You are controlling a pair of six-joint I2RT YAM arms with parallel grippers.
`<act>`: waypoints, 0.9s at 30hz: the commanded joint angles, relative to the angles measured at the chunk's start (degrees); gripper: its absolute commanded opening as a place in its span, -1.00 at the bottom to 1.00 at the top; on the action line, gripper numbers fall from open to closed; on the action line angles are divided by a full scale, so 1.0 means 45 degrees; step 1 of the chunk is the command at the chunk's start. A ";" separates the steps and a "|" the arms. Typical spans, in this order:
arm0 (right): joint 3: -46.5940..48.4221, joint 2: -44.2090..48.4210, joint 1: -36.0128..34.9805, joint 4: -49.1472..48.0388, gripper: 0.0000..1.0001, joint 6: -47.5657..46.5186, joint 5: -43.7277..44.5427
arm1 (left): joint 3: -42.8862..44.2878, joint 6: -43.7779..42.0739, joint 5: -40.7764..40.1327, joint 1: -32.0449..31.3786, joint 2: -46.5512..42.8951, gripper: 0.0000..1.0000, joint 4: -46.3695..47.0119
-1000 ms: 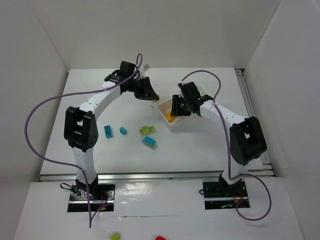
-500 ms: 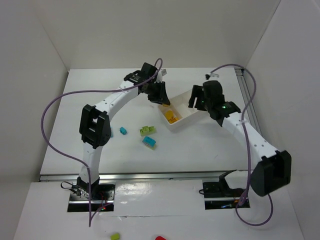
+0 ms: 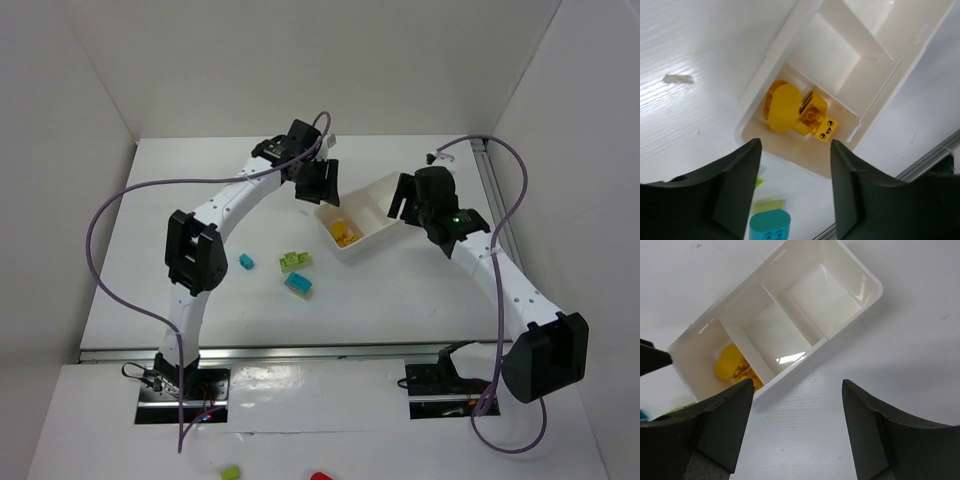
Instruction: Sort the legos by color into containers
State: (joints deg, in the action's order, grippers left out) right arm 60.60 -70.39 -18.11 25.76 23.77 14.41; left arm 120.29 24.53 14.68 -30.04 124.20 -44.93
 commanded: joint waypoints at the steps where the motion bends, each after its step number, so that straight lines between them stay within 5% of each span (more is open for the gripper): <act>1: 0.0185 -0.0217 0.0001 -0.0216 0.57 0.0128 -0.0077 | 0.0302 -0.0433 -0.1537 0.0229 -0.1290 0.28 -0.0933; 3: 0.0186 -0.0450 0.0001 -0.0488 0.57 0.0128 -0.0234 | -0.0458 -0.0239 -0.2261 0.0483 -0.2009 -0.02 -0.1071; 5: 0.0303 -0.0587 0.0001 -0.0490 0.57 0.0128 -0.0526 | -0.1569 0.0364 -0.3914 0.1105 -0.2811 -0.07 -0.1188; 11: 0.0420 -0.0841 -0.0117 -0.0490 0.59 -0.0009 -0.0527 | -0.7544 0.2592 -0.7478 0.3662 -0.6658 0.66 -0.0877; 13: 0.0420 -0.0842 -0.0117 -0.0607 0.59 -0.0125 -0.0527 | -0.9265 0.2887 -0.7637 0.4212 -0.7363 0.80 -0.0526; 18: 0.0420 -0.1349 -0.0253 -0.0861 0.61 -0.0126 -0.0977 | -1.1610 0.3005 -0.6115 0.5698 -0.7565 0.72 0.0607; 27: 0.0538 -0.1350 -0.0370 -0.0607 0.64 -0.0126 -0.0880 | -1.1985 0.3355 -0.5625 0.5953 -0.5551 0.50 0.1605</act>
State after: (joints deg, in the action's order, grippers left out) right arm 60.75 -76.75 -19.35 24.88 23.66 9.65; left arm 66.19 38.06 -11.64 -3.70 96.75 -40.18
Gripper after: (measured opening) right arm 0.812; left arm 0.763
